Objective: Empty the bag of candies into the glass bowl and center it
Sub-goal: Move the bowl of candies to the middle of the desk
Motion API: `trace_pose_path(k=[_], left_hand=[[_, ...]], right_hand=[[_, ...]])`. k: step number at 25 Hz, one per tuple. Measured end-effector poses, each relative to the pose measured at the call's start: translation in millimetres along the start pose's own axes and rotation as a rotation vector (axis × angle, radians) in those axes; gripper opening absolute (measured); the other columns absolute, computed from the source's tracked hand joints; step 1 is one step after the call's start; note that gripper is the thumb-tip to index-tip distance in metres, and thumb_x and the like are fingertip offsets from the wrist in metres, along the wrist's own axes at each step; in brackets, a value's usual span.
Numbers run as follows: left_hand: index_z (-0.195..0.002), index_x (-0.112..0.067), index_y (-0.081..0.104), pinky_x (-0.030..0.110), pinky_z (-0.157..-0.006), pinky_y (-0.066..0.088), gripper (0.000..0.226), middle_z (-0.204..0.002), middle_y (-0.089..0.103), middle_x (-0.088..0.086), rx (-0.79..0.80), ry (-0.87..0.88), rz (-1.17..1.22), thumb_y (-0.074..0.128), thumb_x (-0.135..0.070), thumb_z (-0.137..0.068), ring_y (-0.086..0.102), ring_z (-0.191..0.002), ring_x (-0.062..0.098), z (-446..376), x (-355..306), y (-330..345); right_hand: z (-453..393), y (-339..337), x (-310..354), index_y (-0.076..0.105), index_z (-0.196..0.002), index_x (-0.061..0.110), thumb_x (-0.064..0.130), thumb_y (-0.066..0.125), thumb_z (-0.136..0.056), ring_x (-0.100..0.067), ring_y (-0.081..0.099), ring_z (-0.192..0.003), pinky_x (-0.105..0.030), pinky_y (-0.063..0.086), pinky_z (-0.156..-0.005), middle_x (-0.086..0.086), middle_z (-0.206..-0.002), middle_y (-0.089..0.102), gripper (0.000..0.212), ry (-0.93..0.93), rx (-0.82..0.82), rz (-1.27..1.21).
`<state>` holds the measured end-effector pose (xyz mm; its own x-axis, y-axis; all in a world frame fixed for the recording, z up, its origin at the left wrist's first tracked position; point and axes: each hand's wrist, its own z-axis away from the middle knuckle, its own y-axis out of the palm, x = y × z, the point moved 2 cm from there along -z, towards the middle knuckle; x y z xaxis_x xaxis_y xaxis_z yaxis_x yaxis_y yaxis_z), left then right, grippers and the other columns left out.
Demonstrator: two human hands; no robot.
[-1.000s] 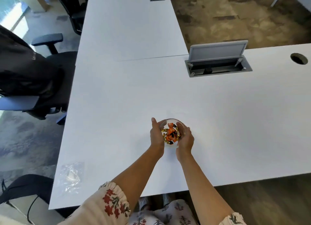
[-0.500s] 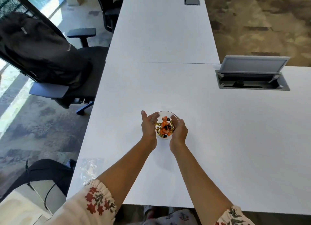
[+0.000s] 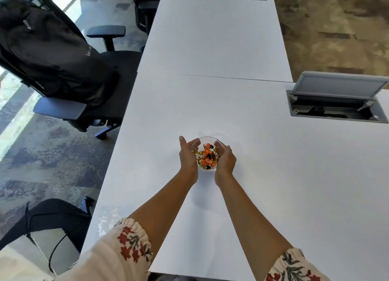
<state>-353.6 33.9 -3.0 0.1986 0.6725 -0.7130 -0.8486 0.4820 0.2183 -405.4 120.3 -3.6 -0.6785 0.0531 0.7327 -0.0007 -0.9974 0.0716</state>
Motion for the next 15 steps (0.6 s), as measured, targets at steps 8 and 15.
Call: trace_pose_path(k=[8,15], left_hand=[[-0.115,-0.016,0.067,0.03,-0.092,0.038,0.061,-0.129,0.067,0.003,-0.013,-0.013,0.031,0.019,-0.054,-0.107,0.057,-0.124,0.021,-14.4,13.4,1.3],[-0.121,-0.013,0.065,0.023,-0.077,0.046,0.062,-0.126,0.068,0.003,0.004,0.0,0.028,0.019,-0.052,-0.108,0.064,-0.105,0.01,-23.4,14.6,3.2]], right_hand=[[-28.0,-0.4,-12.7,0.077,-0.104,0.019,0.028,0.034,-0.1,-0.017,0.068,-0.103,-0.027,0.053,-0.072,0.001,-0.11,0.076,0.045,-0.017,0.008,0.017],[-38.3,1.4,-10.9,0.075,-0.114,0.016,0.029,0.032,-0.103,-0.018,0.067,-0.109,-0.031,0.055,-0.084,0.0,-0.116,0.075,0.046,-0.042,0.05,0.038]])
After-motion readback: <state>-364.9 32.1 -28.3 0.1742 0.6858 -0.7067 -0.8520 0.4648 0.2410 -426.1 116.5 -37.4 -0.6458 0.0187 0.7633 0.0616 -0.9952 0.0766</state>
